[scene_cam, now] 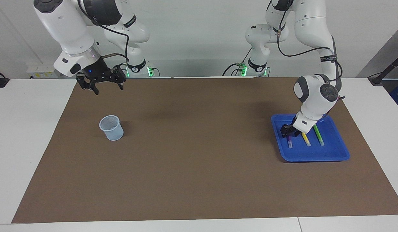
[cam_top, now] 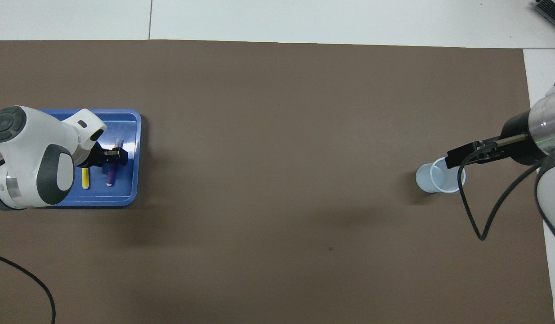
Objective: Transfer and insert pens with both arms
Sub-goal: 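Grasp the purple pen with the left gripper while the right gripper advances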
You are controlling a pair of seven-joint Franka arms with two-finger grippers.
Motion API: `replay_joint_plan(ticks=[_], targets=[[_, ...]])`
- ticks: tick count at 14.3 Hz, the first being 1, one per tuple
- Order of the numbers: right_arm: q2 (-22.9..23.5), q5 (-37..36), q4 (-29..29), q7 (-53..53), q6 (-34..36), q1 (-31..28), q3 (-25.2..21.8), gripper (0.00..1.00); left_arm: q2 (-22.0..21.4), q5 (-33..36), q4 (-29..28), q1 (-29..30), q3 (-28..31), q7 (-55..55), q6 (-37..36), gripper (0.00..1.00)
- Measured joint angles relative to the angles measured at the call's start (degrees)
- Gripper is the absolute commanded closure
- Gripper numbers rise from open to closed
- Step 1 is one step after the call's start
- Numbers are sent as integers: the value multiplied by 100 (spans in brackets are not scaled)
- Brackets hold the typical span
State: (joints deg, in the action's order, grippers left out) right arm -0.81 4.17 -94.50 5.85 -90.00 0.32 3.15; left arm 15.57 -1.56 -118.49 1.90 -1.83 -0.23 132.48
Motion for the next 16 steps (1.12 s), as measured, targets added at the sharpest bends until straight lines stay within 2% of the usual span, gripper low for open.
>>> replay_joint_plan(ticks=[5, 8, 10, 11, 13, 16], targets=[[-151, 430, -581, 1, -549, 38, 38, 0, 4, 0, 4, -4, -2, -3, 39, 55], [-316, 563, -1083, 0, -1194, 267, 50, 0, -11, -1, 11, -17, -18, -4, 44, 73], [-325, 575, -1233, -8, -1543, 435, 53, 0, -15, -3, 13, -18, -24, -4, 47, 80], [-311, 610, -1301, -9, -1671, 475, 54, 0, -19, -8, 15, -20, -36, -4, 50, 89], [-250, 891, -1424, -23, -1879, 540, 53, 0, -18, -10, 14, -22, -38, -4, 52, 99], [-54, 1322, -1500, -669, -2257, 804, 54, 0, -19, -12, 14, -22, -39, -4, 52, 100]])
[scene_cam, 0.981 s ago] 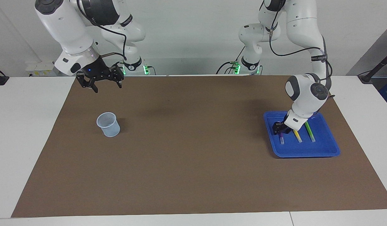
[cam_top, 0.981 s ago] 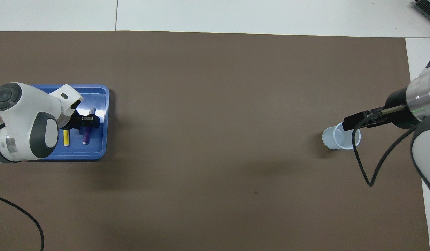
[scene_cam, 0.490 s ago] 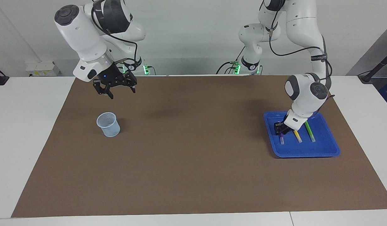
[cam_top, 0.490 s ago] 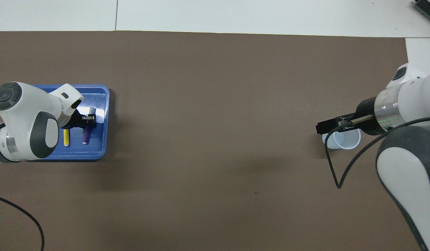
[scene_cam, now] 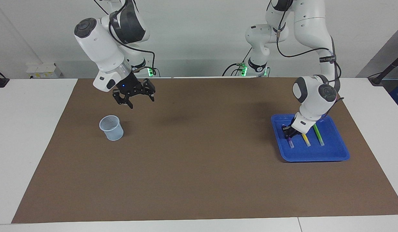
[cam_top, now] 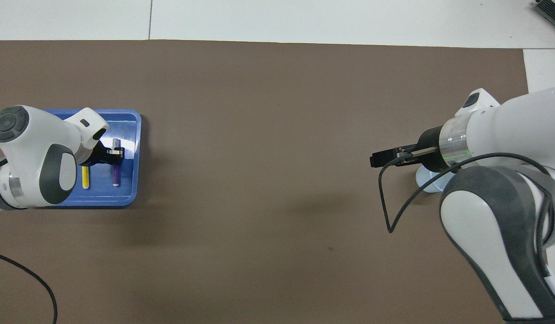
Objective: Transfer and insert pens with both arms
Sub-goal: 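Grasp the purple pen with the left gripper while the right gripper advances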
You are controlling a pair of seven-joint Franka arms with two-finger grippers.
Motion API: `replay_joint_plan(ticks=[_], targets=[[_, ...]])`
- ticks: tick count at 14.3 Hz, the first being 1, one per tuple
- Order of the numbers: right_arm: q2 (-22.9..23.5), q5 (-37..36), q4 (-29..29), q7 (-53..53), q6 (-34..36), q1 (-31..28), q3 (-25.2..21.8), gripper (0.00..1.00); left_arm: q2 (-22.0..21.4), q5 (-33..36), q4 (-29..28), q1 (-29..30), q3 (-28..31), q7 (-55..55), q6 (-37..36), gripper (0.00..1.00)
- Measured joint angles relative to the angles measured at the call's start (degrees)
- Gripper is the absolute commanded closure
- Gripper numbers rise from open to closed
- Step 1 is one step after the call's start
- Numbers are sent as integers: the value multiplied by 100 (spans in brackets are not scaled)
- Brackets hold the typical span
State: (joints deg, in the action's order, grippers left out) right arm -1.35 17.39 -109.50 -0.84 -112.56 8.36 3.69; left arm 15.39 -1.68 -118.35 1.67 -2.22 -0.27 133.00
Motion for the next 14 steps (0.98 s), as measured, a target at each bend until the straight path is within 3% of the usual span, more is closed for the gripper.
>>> replay_joint_plan(ticks=[3, 7, 14], targets=[[121, 84, -8, -973, -251, 498, 16, 0, 0, -1, 1, 0, 0, 0, -2, 100], [120, 412, -40, -1180, -254, 538, -26, 0, 1, -2, 99, 1, 18, 0, -87, 100], [119, 433, -256, -1180, -567, 717, -2, 0, -62, -14, 1121, 2, 6, 823, -1131, 100]])
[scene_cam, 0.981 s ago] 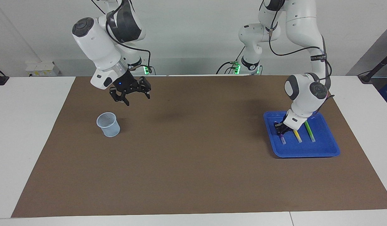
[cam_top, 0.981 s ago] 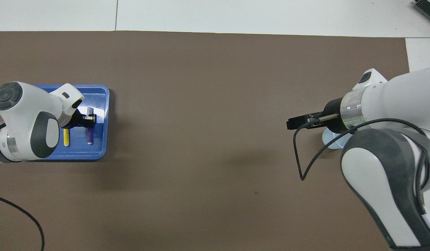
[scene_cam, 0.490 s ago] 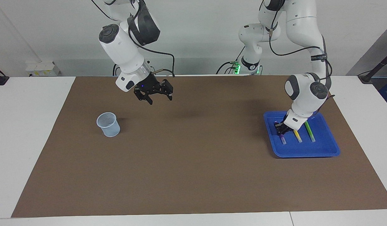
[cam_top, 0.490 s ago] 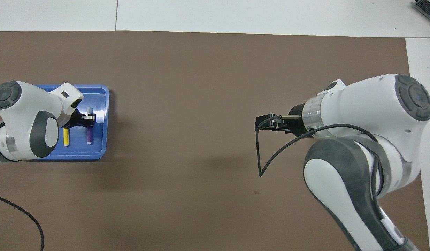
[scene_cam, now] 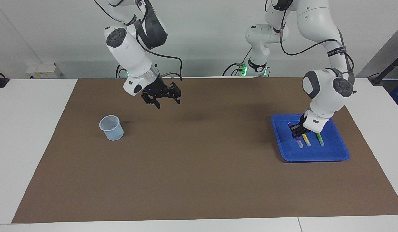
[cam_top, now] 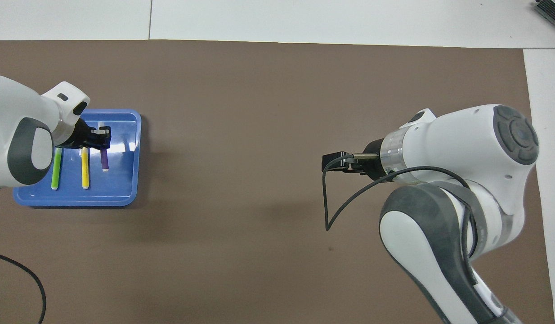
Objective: Transfer and insert pens with both arms
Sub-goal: 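Grasp the purple pen with the left gripper while the right gripper advances, then lift the purple pen with the left gripper toward the approaching right gripper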
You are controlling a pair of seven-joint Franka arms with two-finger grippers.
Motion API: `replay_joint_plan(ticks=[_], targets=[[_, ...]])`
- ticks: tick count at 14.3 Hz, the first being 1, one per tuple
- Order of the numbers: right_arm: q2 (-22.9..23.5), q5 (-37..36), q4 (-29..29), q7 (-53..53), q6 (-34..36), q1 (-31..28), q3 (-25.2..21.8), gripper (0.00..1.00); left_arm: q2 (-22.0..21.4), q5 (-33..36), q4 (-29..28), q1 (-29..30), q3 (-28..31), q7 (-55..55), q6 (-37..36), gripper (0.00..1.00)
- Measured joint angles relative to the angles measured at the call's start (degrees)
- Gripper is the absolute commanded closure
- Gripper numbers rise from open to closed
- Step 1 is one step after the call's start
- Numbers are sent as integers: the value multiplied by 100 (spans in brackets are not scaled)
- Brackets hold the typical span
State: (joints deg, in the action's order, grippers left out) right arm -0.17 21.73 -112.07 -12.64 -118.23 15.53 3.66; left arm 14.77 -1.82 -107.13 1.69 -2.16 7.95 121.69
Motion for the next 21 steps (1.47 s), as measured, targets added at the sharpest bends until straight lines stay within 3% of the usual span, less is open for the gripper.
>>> replay_joint_plan(ticks=[6, 12, 21], targets=[[24, 494, -103, -10, -230, 0, 2, 0, -250, -328, 467, -6, -71, 1371, -439, 100], [265, 1130, -178, -652, -685, 207, 9, 0, -672, -668, 642, -213, -90, 3612, -543, 100], [301, 2746, -183, -1675, -1644, 666, 10, 0, -1327, -676, 644, -607, -99, 6624, -693, 100]])
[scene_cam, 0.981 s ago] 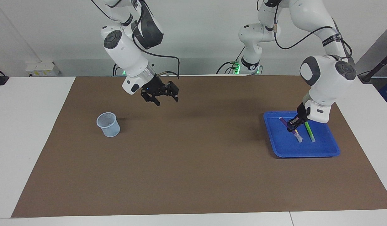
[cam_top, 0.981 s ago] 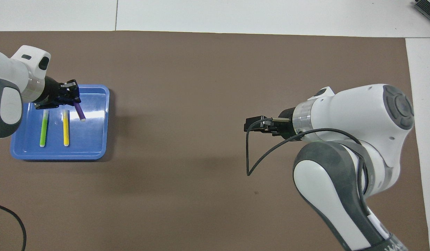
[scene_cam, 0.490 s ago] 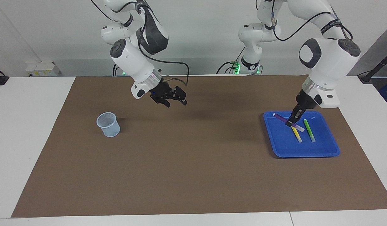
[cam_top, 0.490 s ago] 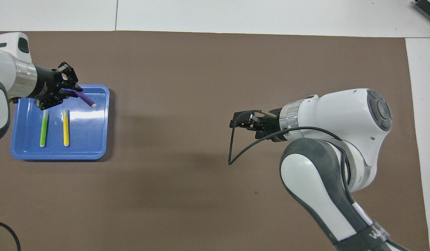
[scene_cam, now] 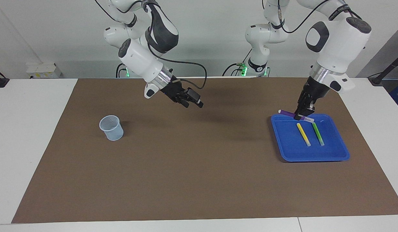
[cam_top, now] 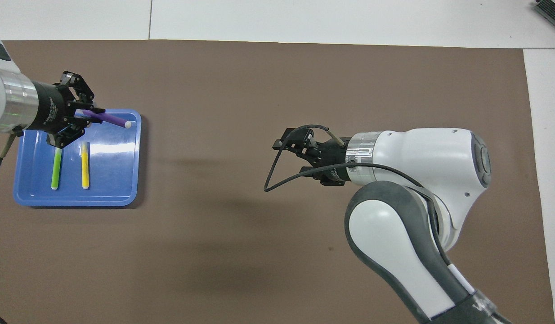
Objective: Transfer and insert pens with both arms
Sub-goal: 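Lift the purple pen with the left gripper toward the approaching right gripper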
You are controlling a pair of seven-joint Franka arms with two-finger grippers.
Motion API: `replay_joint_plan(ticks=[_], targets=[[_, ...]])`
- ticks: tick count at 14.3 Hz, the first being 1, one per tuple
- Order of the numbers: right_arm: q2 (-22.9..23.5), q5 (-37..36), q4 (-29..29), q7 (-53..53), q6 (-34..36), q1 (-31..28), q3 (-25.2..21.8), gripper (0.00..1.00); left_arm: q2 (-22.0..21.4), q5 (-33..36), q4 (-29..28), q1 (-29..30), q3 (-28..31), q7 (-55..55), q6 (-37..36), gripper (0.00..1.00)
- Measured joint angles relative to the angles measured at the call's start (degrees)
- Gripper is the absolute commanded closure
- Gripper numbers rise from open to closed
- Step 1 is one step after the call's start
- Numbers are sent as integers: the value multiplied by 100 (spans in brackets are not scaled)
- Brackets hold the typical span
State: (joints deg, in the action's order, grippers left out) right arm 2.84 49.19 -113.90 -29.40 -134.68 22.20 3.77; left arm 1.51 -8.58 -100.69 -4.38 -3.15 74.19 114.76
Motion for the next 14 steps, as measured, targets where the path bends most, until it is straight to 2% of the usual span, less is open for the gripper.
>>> replay_joint_plan(ticks=[7, 9, 11, 14], targets=[[3, 146, 0, -18, -172, 152, -2, 0, -95, 0, -4, -805, -14, 1908, -1, 100], [4, 449, 0, -22, -295, 218, -1, 0, -98, 28, -5, -915, -12, 2315, -55, 100], [8, 868, 3, -27, -618, 352, -2, 0, -105, 53, -11, -997, -11, 2623, -170, 100], [71, 1164, 6, -318, -1564, 907, 6, 0, -126, 59, -28, -1094, -11, 2906, -307, 100]])
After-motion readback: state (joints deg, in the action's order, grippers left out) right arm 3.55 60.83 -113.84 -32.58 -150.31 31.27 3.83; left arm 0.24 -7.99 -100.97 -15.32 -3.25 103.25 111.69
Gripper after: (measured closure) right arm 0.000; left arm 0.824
